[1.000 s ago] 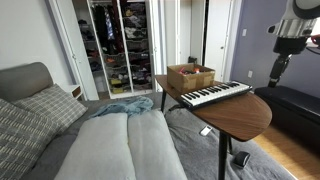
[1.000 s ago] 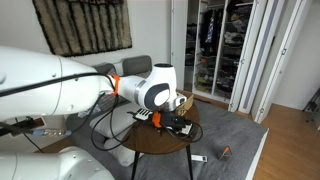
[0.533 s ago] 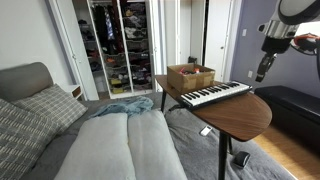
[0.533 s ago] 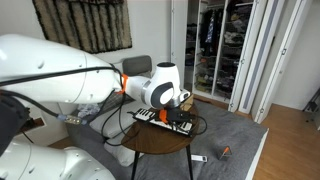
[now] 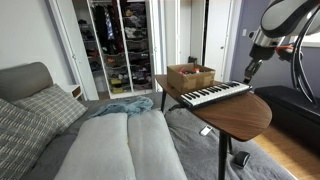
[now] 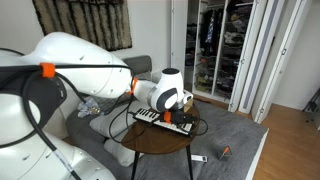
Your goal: Press a key on the keyboard
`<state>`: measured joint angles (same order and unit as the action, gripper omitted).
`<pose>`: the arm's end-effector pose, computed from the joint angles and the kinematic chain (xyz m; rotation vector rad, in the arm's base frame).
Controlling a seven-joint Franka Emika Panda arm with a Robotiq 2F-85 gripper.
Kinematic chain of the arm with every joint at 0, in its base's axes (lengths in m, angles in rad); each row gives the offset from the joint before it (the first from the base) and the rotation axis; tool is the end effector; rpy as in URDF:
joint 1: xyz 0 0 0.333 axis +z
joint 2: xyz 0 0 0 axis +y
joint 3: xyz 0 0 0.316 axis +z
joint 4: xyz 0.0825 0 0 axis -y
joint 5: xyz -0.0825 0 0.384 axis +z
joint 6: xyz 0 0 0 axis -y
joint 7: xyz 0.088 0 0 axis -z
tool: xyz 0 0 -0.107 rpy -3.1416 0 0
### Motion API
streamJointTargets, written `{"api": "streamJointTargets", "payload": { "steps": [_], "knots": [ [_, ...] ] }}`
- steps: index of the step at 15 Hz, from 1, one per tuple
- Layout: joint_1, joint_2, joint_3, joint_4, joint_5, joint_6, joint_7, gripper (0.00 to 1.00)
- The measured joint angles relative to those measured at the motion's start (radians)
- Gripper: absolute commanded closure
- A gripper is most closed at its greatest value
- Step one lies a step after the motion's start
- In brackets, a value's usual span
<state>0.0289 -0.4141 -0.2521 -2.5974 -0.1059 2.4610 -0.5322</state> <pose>0.4146 -0.0938 0.4181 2.9832 0.5883 0.3964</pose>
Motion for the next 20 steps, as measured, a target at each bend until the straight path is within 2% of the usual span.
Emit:
{"api": "streamJointTargets", "payload": {
  "steps": [8,20],
  "knots": [
    [0.001,0.092,-0.001,0.041,0.08,0.051,0.0,1.0],
    [-0.005,0.135,-0.011,0.057,0.137,0.051,-0.015,1.0]
  ]
}}
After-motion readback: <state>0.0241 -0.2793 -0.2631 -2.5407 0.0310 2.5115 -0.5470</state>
